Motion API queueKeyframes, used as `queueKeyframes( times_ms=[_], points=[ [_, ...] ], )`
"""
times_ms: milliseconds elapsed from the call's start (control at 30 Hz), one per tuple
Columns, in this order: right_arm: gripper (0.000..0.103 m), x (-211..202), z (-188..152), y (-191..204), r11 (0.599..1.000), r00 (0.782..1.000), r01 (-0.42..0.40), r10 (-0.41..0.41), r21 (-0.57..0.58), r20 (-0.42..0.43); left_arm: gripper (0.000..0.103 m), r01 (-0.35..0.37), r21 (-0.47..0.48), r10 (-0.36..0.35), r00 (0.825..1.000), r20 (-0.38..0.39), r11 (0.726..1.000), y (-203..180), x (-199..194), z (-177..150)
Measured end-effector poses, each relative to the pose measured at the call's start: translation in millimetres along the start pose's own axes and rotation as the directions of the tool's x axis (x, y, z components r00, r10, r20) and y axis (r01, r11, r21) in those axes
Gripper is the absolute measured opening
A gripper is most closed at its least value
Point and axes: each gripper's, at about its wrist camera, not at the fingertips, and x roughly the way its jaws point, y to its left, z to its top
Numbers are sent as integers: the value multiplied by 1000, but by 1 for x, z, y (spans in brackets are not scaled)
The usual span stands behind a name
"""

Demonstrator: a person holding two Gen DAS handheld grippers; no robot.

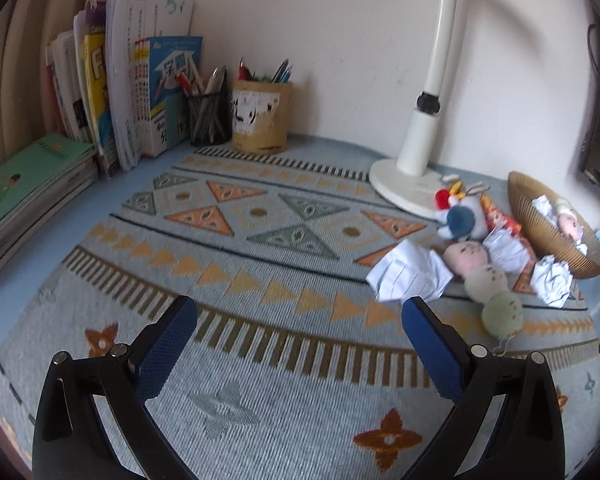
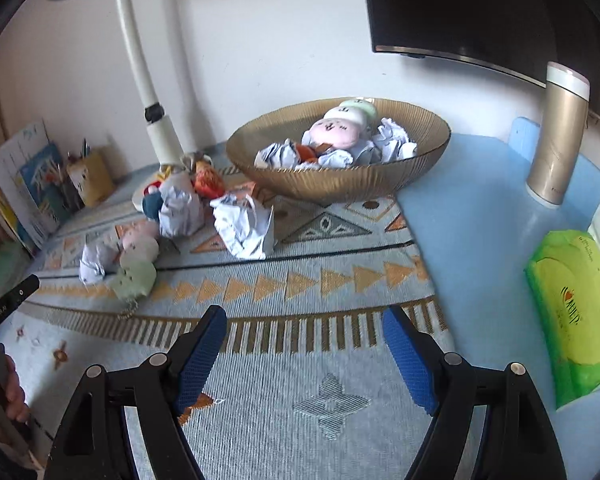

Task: Organize objects
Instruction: 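Open both tools over the bowl and withdraw toward the rug, then move both tools over the rug toward the remaining plush toys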

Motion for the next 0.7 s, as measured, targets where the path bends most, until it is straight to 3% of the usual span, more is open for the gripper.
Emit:
queueKeyframes(
  times_ms=[267, 700],
  points=[
    [90, 10, -9, 15, 995, 996, 83, -84, -62, -10, 102, -40, 18, 42, 996, -76, 999, -5, 12, -4],
    [90, 19, -7, 9, 995, 993, 95, -97, -32, -67, 102, -20, -8, 19, 998, -63, 1000, 0, 8, -3]
  ],
)
